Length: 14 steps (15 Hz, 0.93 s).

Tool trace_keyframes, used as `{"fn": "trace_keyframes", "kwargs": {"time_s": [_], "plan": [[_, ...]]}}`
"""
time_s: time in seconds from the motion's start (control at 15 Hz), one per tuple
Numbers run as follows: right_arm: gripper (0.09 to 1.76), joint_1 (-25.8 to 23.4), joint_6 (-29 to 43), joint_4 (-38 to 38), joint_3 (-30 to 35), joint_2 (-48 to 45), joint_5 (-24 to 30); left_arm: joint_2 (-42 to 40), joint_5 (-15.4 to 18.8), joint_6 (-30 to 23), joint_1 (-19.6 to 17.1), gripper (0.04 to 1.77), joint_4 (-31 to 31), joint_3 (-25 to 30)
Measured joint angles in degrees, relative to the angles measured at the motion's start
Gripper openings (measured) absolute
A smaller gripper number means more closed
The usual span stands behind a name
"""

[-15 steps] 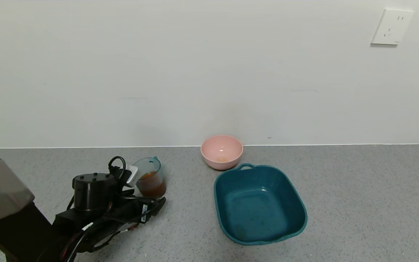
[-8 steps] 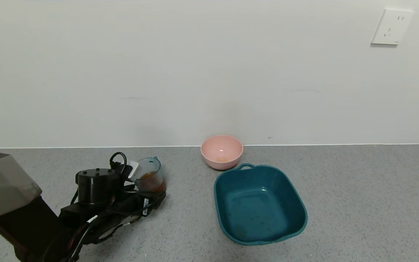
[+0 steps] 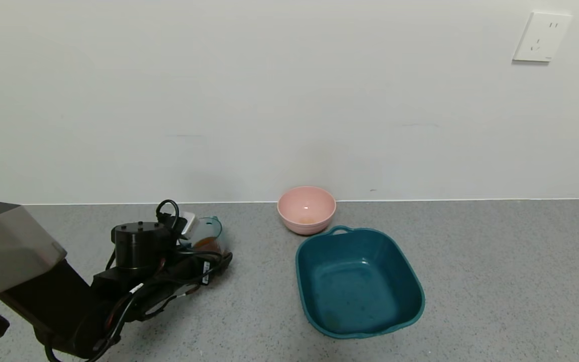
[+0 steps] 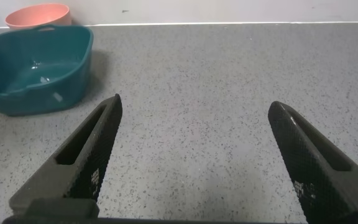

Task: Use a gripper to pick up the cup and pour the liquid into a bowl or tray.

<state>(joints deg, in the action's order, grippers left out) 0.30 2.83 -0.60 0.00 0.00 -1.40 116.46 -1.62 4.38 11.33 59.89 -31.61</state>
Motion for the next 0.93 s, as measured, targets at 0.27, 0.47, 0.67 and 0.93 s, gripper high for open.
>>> {"fn": "trace_keyframes", "kwargs": {"time_s": [0.27,0.47,0.67,0.93], "plan": [[1.71,0.02,0.00,-0.02,0.00,0.00,0.02,1.12,0.02,1.02,-0.83,1.72,-0.83,-2.32],[1.71,0.02,0.01,-0.02,0.00,0.00,0.00,1.60,-0.02,1.10,-1.51,1.72,-1.00,-3.54],[1.71,0.02,0.00,-0.02,0.00,0.00,0.00,1.90,0.00,1.07,-1.71,1.72,-1.29,-4.13],[1.71,0.02,0.01,0.00,0.00,0.00,0.02,2.21,0.13,1.11,-1.66,1.40,-1.24,-4.28]]}}
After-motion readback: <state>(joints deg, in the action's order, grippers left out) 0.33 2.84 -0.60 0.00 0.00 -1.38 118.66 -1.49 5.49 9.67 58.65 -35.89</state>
